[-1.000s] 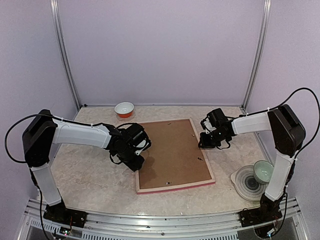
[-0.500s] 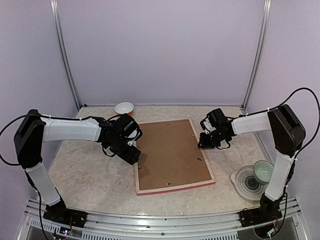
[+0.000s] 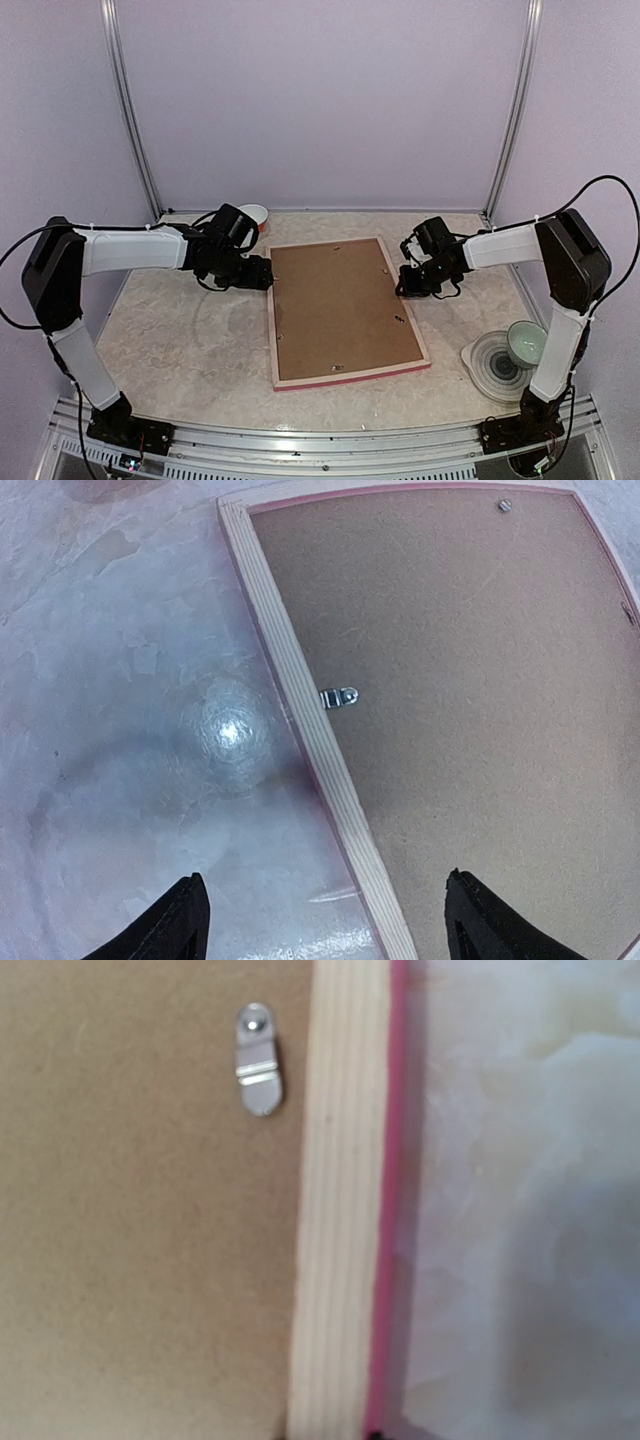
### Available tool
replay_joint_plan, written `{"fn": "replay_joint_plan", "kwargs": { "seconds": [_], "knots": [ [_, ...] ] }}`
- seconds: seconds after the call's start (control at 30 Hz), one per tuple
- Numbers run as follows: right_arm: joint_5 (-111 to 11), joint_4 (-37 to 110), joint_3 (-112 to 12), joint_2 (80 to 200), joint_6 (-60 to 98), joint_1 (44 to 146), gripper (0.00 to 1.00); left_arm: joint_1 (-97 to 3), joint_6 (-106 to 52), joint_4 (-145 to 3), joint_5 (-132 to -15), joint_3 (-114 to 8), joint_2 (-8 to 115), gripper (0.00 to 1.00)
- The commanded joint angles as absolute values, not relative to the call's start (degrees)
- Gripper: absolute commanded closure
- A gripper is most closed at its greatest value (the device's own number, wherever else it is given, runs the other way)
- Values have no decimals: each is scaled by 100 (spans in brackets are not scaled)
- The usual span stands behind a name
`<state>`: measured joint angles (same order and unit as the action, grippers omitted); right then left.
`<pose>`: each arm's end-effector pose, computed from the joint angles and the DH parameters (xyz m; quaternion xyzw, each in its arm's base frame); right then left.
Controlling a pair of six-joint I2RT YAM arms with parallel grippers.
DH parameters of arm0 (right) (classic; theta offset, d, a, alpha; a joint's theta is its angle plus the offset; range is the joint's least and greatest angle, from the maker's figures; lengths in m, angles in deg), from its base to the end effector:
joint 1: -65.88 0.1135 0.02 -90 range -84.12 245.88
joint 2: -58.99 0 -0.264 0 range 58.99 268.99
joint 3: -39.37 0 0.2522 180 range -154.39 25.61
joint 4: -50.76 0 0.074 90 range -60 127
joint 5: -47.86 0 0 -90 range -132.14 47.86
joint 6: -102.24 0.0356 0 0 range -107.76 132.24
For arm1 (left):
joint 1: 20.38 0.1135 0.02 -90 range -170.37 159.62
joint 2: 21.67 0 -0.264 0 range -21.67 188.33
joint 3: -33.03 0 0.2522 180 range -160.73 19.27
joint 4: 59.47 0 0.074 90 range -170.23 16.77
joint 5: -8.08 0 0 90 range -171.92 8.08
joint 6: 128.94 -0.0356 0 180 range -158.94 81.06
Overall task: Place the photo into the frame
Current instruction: Press the fastener onto the backboard.
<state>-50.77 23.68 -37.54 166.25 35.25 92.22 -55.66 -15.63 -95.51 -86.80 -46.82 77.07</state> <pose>0.3335 0.1711 0.1462 -0.0489 0.9561 0.1824 0.2239 0.2970 -0.2064 0.2032 0.0866 0.9488 -0.1119 0.2824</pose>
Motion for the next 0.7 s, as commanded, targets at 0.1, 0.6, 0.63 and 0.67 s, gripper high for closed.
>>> {"fn": "replay_joint_plan", "kwargs": {
  "seconds": [0.1,0.6,0.63,0.67],
  "knots": [
    [-5433,2239,-3651,16753,3366,9356,90,-5305,-1117,-8890,-8444,-5221,8478,24],
    [-5387,2240,-3647,16774,3369,9356,90,-5035,-1289,-8966,-8479,-5962,9425,46],
    [-5404,2241,-3655,16787,3364,9356,90,-5035,-1298,-8964,-8475,-5965,9439,46],
    [-5408,2234,-3661,16799,3368,9352,90,-5035,-1307,-8969,-8471,-5973,9456,46]
  ]
}}
